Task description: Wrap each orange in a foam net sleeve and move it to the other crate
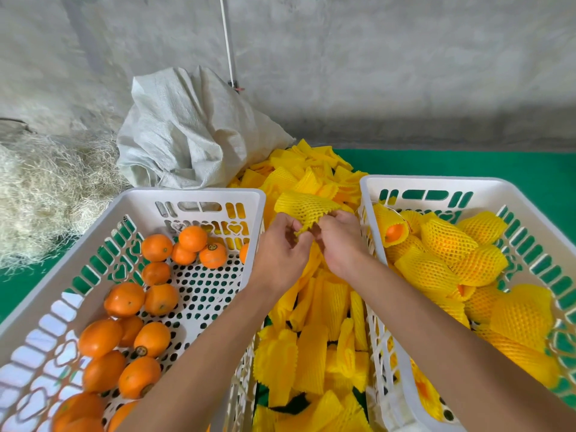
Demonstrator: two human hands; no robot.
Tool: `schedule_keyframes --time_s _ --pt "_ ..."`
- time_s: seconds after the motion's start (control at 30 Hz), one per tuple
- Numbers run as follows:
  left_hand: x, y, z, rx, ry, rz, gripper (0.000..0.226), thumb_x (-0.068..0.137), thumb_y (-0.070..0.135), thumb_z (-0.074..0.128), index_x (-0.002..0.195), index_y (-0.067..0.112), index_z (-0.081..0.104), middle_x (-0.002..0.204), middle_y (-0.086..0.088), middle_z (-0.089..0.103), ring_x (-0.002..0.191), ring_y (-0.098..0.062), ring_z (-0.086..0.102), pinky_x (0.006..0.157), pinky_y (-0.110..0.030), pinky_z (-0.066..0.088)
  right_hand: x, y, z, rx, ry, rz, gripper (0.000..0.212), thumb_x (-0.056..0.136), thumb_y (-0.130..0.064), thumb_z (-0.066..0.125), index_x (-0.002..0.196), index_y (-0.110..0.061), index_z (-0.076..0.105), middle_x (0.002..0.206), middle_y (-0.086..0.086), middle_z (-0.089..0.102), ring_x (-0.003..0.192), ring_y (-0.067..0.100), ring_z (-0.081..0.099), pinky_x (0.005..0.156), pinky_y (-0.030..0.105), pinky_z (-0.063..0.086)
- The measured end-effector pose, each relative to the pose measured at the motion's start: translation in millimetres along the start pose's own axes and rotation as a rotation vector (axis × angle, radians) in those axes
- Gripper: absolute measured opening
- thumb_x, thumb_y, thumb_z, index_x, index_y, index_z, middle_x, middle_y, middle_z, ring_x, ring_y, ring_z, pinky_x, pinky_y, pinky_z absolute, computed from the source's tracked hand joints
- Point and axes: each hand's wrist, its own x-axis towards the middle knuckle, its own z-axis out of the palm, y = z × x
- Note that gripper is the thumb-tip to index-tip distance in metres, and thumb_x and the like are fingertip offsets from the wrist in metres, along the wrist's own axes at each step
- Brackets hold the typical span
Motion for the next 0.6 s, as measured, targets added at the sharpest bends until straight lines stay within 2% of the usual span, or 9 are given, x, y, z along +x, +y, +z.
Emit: schedule_keyframes --time_s 0.07,0.17,0.23,0.27,0.33,0.4,0.47,0.53,0.6 --pt "0.0 -1.7 0.9 0.019 -0.026 0.000 0.008 0.083 0.030 0.059 0.088 0.023 0.056 0.076 0.003 0.061 0.067 -0.011 0.055 0.061 -0.034 0.045 1.4 0.8 -1.2 0.122 -0.038 0.116 0.029 0.094 0.011 0.048 0.095 -0.006 0.071 0.085 0.009 0.075 0.071 0.018 0.070 0.060 0.025 0.057" --pt "-0.9 -2.5 1.0 0.027 -0.032 0.031 0.007 0.083 0.028 0.061 0.089 0.026 0.056 0.077 0.008 0.061 0.071 -0.009 0.057 0.061 -0.031 0.047 5.7 6.2 1.1 -0.088 -0.035 0.130 0.027 0.096 0.001 0.043 0.093 -0.011 0.067 0.087 0.008 0.071 0.078 0.018 0.068 0.065 0.027 0.058" --pt "-0.8 -1.9 -0.1 0.030 0.002 0.073 0.010 0.084 0.021 0.062 0.088 0.027 0.055 0.077 0.010 0.059 0.070 -0.006 0.056 0.058 -0.028 0.046 9.5 11.5 4.4 -0.250 -0.063 0.134 0.025 0.098 -0.008 0.043 0.112 -0.008 0.065 0.110 0.013 0.069 0.103 0.026 0.067 0.092 0.041 0.057" --pt "-0.7 -1.7 -1.1 0.036 0.013 0.091 0.012 0.084 0.018 0.063 0.089 0.026 0.055 0.078 0.010 0.059 0.071 -0.008 0.056 0.058 -0.027 0.046 10.6 13.6 5.4 -0.294 -0.093 0.157 0.029 0.099 -0.013 0.044 0.123 -0.009 0.061 0.123 0.015 0.066 0.115 0.030 0.063 0.104 0.048 0.051" --pt "0.4 -2.0 -3.3 0.051 0.021 0.115 0.013 0.085 0.013 0.066 0.090 0.022 0.057 0.082 0.010 0.059 0.073 -0.010 0.056 0.059 -0.027 0.047 11.5 15.0 5.0 -0.393 -0.134 0.159 0.035 0.102 -0.022 0.044 0.133 -0.013 0.056 0.134 0.014 0.061 0.123 0.030 0.058 0.109 0.050 0.045" --pt "2.0 -1.6 -6.5 0.053 0.036 0.109 0.013 0.086 0.009 0.068 0.091 0.018 0.060 0.086 0.009 0.061 0.075 -0.009 0.057 0.062 -0.028 0.049 12.5 13.6 2.3 -0.487 -0.165 0.087 0.026 0.104 -0.031 0.044 0.122 -0.021 0.060 0.122 0.005 0.064 0.108 0.020 0.061 0.096 0.038 0.049" --pt "3.6 2.3 -11.5 0.009 0.057 0.067 0.014 0.086 0.005 0.070 0.094 0.015 0.064 0.091 0.006 0.065 0.078 -0.012 0.061 0.064 -0.027 0.051 11.2 11.3 -1.3 -0.517 -0.177 0.006 0.018 0.104 -0.033 0.045 0.097 -0.027 0.061 0.090 -0.006 0.064 0.076 0.005 0.058 0.067 0.025 0.045" --pt "4.7 7.0 -23.1 -0.076 0.121 0.025 0.013 0.090 0.002 0.068 0.097 0.012 0.067 0.096 0.003 0.069 0.081 -0.012 0.064 0.067 -0.022 0.052 7.2 10.0 -5.2 -0.576 -0.201 -0.035 0.027 0.098 -0.028 0.046 0.072 -0.024 0.047 0.060 -0.009 0.046 0.046 0.002 0.040 0.044 0.022 0.030" --pt "4.8 4.0 -43.1 -0.150 0.245 -0.033 0.008 0.097 0.004 0.062 0.097 0.009 0.068 0.092 0.002 0.069 0.078 -0.011 0.065 0.067 -0.019 0.051 1.7 10.4 -6.2 -0.652 -0.285 -0.072 0.032 0.091 -0.019 0.045 0.062 -0.022 0.030 0.051 -0.009 0.029 0.041 0.006 0.026 0.042 0.025 0.019"
